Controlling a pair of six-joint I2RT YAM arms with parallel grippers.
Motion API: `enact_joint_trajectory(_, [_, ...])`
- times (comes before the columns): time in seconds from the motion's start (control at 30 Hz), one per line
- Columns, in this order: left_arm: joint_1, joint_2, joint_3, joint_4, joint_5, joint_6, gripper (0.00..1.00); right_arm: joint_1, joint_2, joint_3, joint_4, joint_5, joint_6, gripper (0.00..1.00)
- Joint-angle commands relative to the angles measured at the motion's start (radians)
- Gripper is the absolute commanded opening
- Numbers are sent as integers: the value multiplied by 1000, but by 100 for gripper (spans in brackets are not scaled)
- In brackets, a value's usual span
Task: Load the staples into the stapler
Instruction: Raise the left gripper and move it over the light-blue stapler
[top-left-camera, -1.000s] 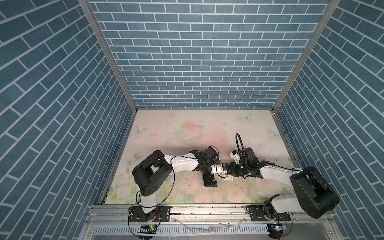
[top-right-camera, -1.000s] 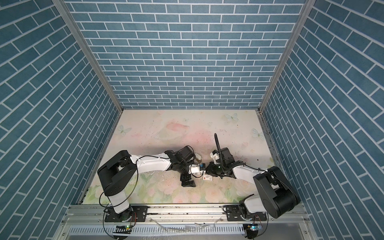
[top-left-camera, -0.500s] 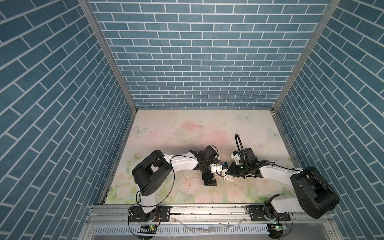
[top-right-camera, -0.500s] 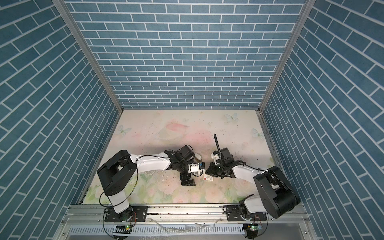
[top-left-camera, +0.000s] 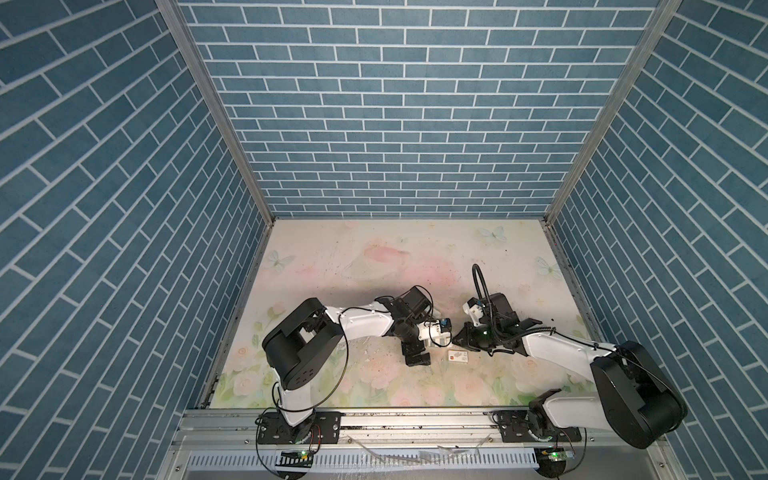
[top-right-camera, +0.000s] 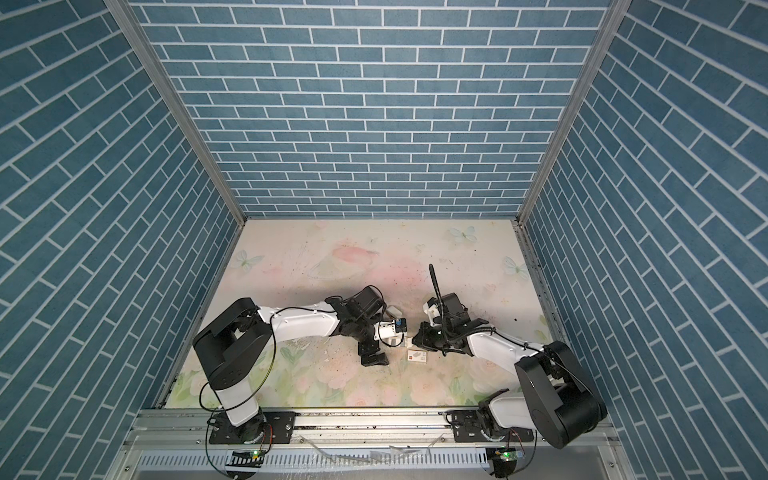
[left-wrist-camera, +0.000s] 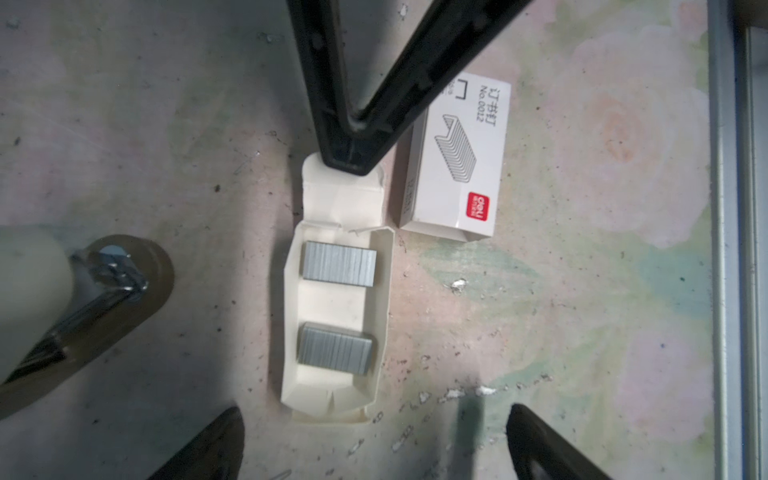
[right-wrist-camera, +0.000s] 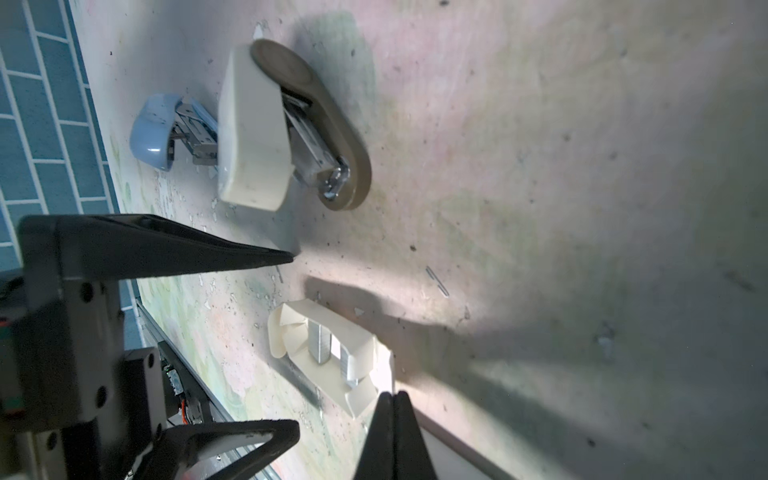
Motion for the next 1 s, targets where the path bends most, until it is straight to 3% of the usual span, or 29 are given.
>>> enact_joint_trajectory(0.0, [8,-15,-25,-85,-11,10,100,5,-17,23,-27,21,-25,10])
enact_joint_trajectory(0.3, [24,-96,19,-216,18,47,100,5,-32,35,-58,51,-39,20])
enact_joint_trajectory(0.53, [93,-171,154,-368,50,85,100,5,-96,53,-112,88,-43,25])
enact_joint_trajectory(0.87, [236,-52,453,-669,-51,379,100,-9,-321,78,-285,144,-5,26])
enact_joint_trajectory(0.97, [257,-8,481,-695,-77,436,100,-27,-358,73,-308,127,11,27])
